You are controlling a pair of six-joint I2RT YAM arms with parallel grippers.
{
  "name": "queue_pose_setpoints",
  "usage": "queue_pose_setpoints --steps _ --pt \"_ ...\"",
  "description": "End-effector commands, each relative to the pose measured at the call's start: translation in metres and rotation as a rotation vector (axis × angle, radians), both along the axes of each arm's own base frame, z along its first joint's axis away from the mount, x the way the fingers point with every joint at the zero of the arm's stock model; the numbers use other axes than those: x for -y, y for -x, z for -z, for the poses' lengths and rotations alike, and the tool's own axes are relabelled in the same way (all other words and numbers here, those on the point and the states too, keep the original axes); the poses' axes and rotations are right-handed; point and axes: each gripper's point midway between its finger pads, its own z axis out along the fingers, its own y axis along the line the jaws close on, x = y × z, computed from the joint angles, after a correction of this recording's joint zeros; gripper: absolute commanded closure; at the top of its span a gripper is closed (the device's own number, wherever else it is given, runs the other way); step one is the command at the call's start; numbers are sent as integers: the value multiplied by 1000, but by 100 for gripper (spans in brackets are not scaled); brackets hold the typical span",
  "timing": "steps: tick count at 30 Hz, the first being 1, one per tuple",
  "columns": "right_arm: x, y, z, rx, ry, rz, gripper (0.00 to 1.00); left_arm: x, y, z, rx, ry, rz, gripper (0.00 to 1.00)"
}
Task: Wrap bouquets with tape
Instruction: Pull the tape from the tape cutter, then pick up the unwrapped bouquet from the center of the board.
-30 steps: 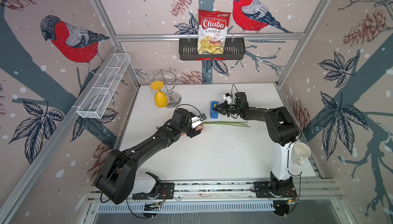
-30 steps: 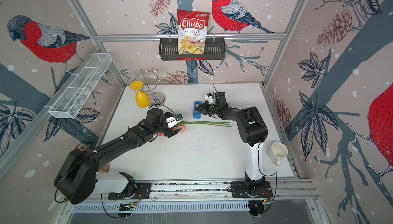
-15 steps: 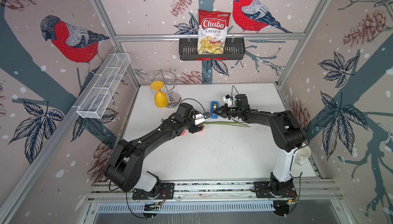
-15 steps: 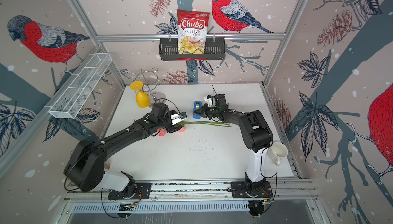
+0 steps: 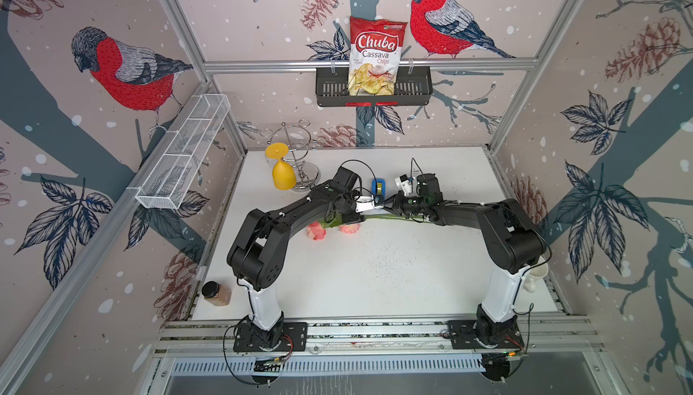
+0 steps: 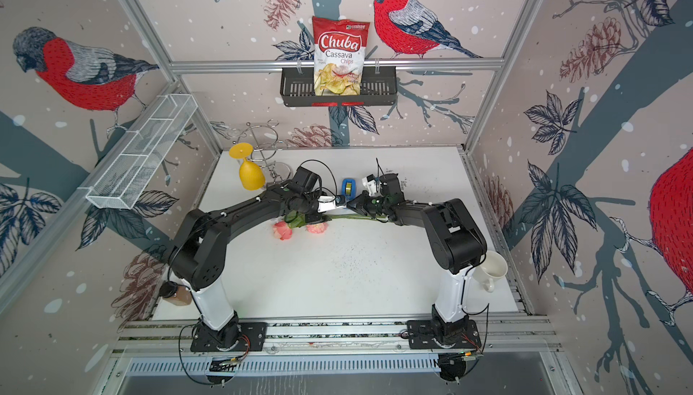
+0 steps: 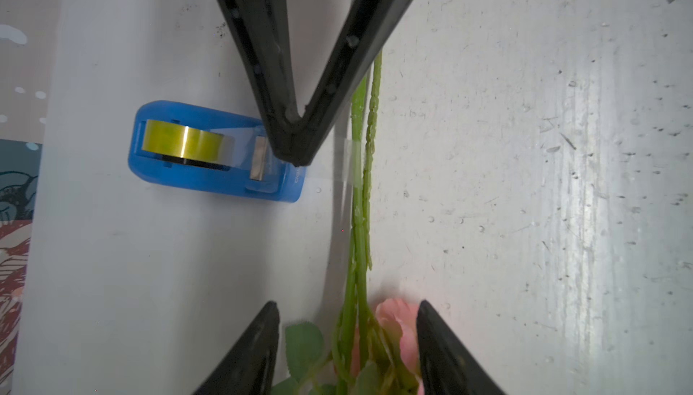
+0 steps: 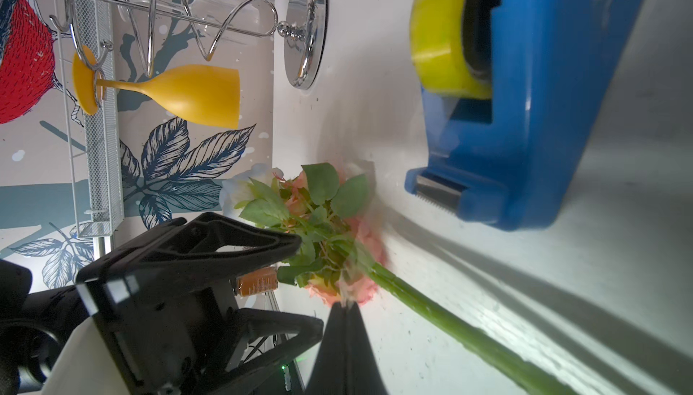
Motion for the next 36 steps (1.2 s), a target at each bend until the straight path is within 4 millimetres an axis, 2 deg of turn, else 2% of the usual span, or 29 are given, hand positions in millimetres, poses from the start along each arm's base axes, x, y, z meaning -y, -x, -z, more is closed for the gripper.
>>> queue_pose_setpoints --steps 1,5,11,15,31,36 --pt "-2 4 -7 9 -23 -21 100 3 6 7 -44 -7 30 37" --pt "2 4 1 -9 -15 -10 100 10 2 14 -78 0 35 37" --pt "4 4 1 -8 -12 -3 100 8 2 30 -118 -50 56 39" --pt "5 4 -1 -6 -11 -2 100 8 1 33 -118 -54 54 40" --pt "7 9 4 -19 -3 0 100 3 -20 50 -120 -89 -11 62" --pt "7 11 6 -22 -2 1 100 2 -20 56 -123 -96 -8 63"
